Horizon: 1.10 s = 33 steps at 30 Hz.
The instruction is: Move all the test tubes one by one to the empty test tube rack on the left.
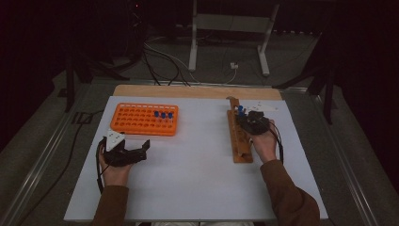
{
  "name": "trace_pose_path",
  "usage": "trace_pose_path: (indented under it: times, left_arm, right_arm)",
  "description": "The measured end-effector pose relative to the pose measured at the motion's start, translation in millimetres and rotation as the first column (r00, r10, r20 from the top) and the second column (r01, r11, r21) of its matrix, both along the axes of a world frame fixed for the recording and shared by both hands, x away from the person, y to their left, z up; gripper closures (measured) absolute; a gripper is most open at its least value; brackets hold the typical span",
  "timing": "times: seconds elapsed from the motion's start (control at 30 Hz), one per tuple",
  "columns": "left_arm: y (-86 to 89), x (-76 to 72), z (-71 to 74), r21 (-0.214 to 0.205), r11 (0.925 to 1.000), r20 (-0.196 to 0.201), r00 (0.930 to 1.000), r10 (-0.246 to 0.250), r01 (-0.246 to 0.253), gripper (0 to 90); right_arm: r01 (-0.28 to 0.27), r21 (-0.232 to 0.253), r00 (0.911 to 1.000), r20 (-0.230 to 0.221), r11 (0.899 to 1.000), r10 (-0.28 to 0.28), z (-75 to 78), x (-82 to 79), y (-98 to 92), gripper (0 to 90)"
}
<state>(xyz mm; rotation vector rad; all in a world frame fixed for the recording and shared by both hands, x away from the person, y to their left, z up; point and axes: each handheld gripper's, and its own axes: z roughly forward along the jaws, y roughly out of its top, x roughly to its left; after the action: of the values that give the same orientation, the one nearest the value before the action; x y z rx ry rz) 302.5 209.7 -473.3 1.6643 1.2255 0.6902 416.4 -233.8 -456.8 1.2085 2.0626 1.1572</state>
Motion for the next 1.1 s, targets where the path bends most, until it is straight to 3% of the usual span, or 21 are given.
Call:
trace_pose_path:
  times: [1.1]
  left_arm:
    - [-0.9,1.2,-2.2,0.003,1.0,-0.013,0.9999,-0.009,0.009,0.7]
  right_arm:
    - [0.01,0.046,0.9987,0.05,0.999,-0.012,33.3,-12.3,-11.3,76.1]
